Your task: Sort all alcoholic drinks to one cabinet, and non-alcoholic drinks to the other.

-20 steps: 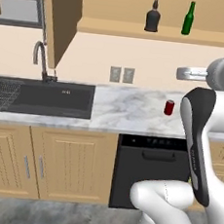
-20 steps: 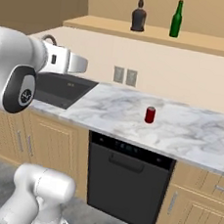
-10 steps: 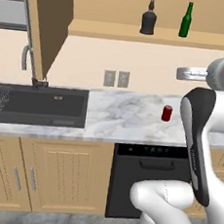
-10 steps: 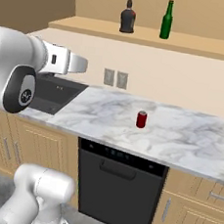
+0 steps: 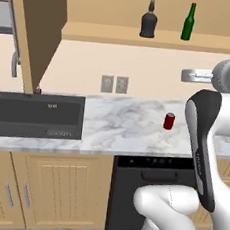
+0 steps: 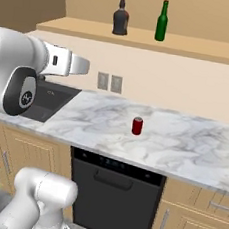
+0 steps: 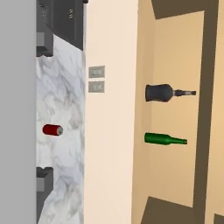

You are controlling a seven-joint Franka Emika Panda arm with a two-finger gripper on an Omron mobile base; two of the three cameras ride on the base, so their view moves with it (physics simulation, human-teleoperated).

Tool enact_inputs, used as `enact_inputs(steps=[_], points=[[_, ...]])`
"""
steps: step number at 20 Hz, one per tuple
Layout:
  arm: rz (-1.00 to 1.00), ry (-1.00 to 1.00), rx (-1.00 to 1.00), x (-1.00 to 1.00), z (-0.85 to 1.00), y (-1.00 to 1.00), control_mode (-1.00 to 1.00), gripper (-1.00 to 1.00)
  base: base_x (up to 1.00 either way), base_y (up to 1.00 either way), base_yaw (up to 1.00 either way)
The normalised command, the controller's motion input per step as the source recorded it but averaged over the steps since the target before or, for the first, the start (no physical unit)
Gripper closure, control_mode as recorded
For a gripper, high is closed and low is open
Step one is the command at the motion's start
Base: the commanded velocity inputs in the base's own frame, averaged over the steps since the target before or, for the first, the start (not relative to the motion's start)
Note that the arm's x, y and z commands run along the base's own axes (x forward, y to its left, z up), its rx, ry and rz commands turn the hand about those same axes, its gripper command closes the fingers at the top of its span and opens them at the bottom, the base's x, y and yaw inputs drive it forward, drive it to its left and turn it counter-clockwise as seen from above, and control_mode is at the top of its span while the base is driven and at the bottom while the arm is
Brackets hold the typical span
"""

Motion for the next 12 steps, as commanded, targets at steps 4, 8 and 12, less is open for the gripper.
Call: enact_inputs(steps=[4,8,12], points=[[0.00,0.00,0.00,0.00,0.00,0.00,1.00,-1.00,0.37,-0.20,-0.09],[0.00,0.00,0.00,0.00,0.00,0.00,1.00,-1.00,0.39,-0.18,-0.09],[0.00,0.00,0.00,0.00,0.00,0.00,1.00,-1.00,0.40,-0.15,-0.08]])
